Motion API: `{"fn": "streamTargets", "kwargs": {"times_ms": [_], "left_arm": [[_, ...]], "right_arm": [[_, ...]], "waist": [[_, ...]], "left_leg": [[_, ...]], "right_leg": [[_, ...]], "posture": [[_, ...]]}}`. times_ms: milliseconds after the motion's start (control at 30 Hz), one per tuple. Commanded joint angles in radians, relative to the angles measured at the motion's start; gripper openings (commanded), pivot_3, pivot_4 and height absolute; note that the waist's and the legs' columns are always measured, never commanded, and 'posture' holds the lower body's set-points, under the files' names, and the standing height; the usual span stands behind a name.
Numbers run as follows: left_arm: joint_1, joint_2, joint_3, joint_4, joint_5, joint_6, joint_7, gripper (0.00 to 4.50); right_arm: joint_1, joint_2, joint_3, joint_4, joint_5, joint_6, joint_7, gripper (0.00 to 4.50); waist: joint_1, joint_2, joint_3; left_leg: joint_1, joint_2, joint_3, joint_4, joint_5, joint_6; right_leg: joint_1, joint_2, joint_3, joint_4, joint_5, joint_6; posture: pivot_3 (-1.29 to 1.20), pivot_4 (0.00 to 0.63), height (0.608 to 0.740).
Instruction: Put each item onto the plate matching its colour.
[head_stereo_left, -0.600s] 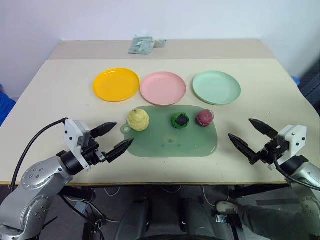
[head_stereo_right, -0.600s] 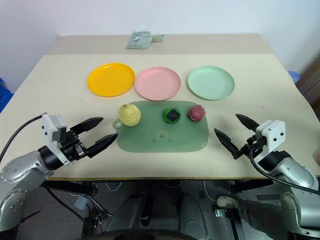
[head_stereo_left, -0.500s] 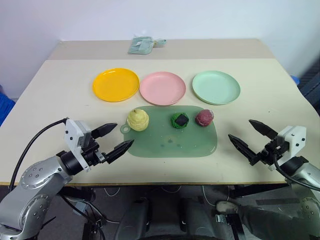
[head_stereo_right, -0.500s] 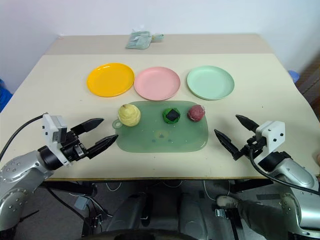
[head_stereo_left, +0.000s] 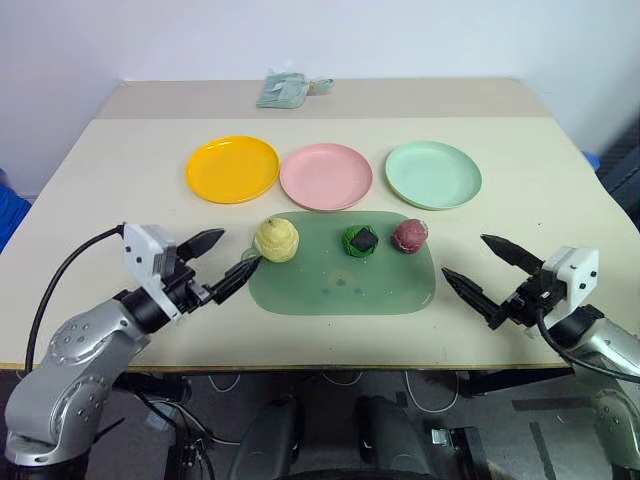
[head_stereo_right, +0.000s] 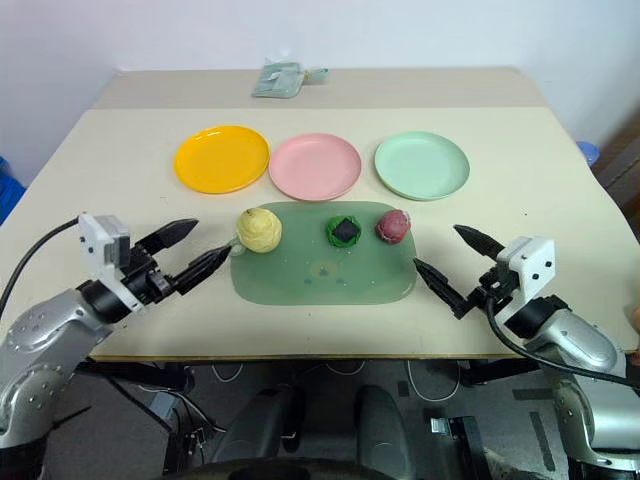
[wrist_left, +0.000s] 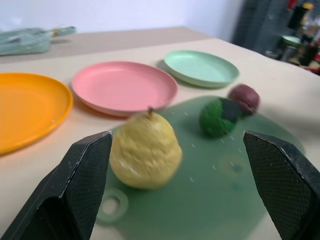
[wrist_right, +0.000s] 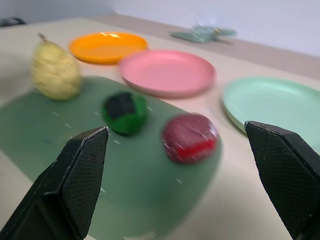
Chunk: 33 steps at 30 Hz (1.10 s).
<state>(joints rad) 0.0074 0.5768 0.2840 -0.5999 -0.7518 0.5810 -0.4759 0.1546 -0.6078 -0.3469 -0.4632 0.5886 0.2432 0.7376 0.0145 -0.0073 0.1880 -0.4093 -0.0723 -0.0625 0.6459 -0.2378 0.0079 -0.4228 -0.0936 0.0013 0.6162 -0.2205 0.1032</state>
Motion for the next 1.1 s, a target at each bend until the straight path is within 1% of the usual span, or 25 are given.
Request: {"fn": "streamTargets", "kwargs": {"times_ms": [33, 167, 333, 467, 600, 733, 800, 833, 867, 900, 933, 1100], "left_arm": [[-0.102, -0.025, -0.032, -0.004, -0.008, 0.066, 0.108, 4.27], [-0.196, -0.063, -0.077, 0.021, 0.006, 0.153, 0.212, 4.27], [-0.303, -0.137, -0.148, 0.085, 0.076, 0.226, 0.340, 4.27], [-0.350, -0.175, -0.204, 0.132, 0.119, 0.271, 0.367, 4.27], [-0.386, -0.201, -0.263, 0.175, 0.147, 0.305, 0.350, 4.27], [-0.385, -0.210, -0.261, 0.190, 0.155, 0.338, 0.348, 4.27], [-0.381, -0.210, -0.263, 0.201, 0.161, 0.355, 0.342, 3.72], [-0.380, -0.208, -0.265, 0.204, 0.168, 0.357, 0.339, 3.36], [-0.382, -0.208, -0.267, 0.207, 0.175, 0.355, 0.338, 2.90], [-0.386, -0.203, -0.271, 0.210, 0.188, 0.351, 0.338, 2.59], [-0.392, -0.207, -0.268, 0.217, 0.193, 0.345, 0.337, 2.47], [-0.469, -0.237, -0.215, 0.287, 0.237, 0.309, 0.378, 2.47]], "right_arm": [[-0.086, -0.033, 0.039, -0.053, 0.067, 0.017, 0.064, 4.45], [-0.166, -0.057, 0.089, -0.031, 0.084, 0.019, 0.146, 4.45], [-0.239, -0.046, 0.134, 0.018, 0.064, -0.012, 0.219, 4.45], [-0.268, -0.035, 0.152, 0.036, 0.049, -0.029, 0.224, 4.45], [-0.281, -0.040, 0.151, 0.041, 0.044, -0.031, 0.223, 4.45], [-0.283, -0.050, 0.140, 0.024, 0.053, -0.018, 0.214, 4.45], [-0.281, -0.052, 0.141, 0.002, 0.058, -0.005, 0.201, 4.50], [-0.280, -0.052, 0.142, -0.007, 0.058, -0.001, 0.194, 4.50], [-0.278, -0.052, 0.143, -0.018, 0.059, 0.005, 0.186, 4.50], [-0.275, -0.052, 0.143, -0.029, 0.060, 0.011, 0.177, 4.50], [-0.274, -0.052, 0.143, -0.039, 0.061, 0.016, 0.169, 4.50], [-0.281, -0.050, 0.148, -0.075, 0.062, 0.046, 0.128, 4.50]], "waist": [[0.000, 0.000, 0.000], [0.001, -0.001, 0.000], [0.001, -0.002, 0.001], [0.000, -0.002, 0.001], [0.001, -0.002, 0.001], [0.000, -0.002, 0.001], [0.000, -0.001, 0.001], [0.000, -0.001, 0.001], [0.000, -0.001, 0.001], [0.000, -0.001, 0.001], [0.001, -0.001, 0.001], [0.002, -0.001, 0.001]], "left_leg": [[0.000, 0.000, 0.000, 0.000, 0.000, 0.000], [0.000, 0.000, 0.000, 0.000, 0.000, 0.000], [0.000, -0.001, 0.000, 0.001, 0.000, 0.000], [0.000, 0.000, 0.000, 0.001, 0.000, 0.000], [0.000, -0.001, 0.000, 0.001, 0.000, 0.000], [0.000, -0.001, 0.000, 0.001, 0.000, 0.000], [0.000, 0.000, 0.000, 0.000, 0.000, 0.000], [0.000, 0.000, 0.000, 0.000, 0.000, 0.000], [0.000, 0.000, 0.000, 0.000, 0.000, 0.000], [0.000, 0.000, 0.000, 0.000, 0.000, 0.000], [0.000, 0.000, 0.000, 0.000, 0.000, 0.000], [0.000, -0.001, 0.000, 0.001, 0.000, 0.000]], "right_leg": [[0.000, 0.000, 0.000, 0.000, 0.000, 0.000], [0.000, 0.002, 0.000, 0.000, 0.000, 0.000], [0.001, 0.003, 0.000, 0.000, 0.001, 0.001], [0.000, 0.004, 0.000, 0.000, 0.002, 0.004], [0.000, 0.004, 0.000, 0.000, 0.002, 0.004], [0.000, 0.003, 0.000, 0.000, 0.002, 0.004], [0.000, 0.004, 0.000, 0.000, 0.002, 0.004], [0.000, 0.004, 0.000, 0.000, 0.002, 0.004], [0.000, 0.003, 0.000, 0.000, 0.002, 0.004], [0.000, 0.003, 0.000, 0.000, 0.002, 0.004], [0.000, 0.003, 0.000, 0.000, 0.002, 0.004], [0.000, 0.003, 0.000, 0.000, 0.002, 0.004]], "posture": [[0.00, 0.150, 0.740], [0.00, 0.150, 0.740], [0.00, 0.150, 0.740], [0.00, 0.150, 0.740], [0.00, 0.150, 0.740], [0.00, 0.150, 0.740], [0.00, 0.150, 0.740], [0.00, 0.150, 0.740], [0.00, 0.150, 0.740], [0.00, 0.150, 0.740], [0.00, 0.150, 0.740], [0.00, 0.150, 0.740]]}}
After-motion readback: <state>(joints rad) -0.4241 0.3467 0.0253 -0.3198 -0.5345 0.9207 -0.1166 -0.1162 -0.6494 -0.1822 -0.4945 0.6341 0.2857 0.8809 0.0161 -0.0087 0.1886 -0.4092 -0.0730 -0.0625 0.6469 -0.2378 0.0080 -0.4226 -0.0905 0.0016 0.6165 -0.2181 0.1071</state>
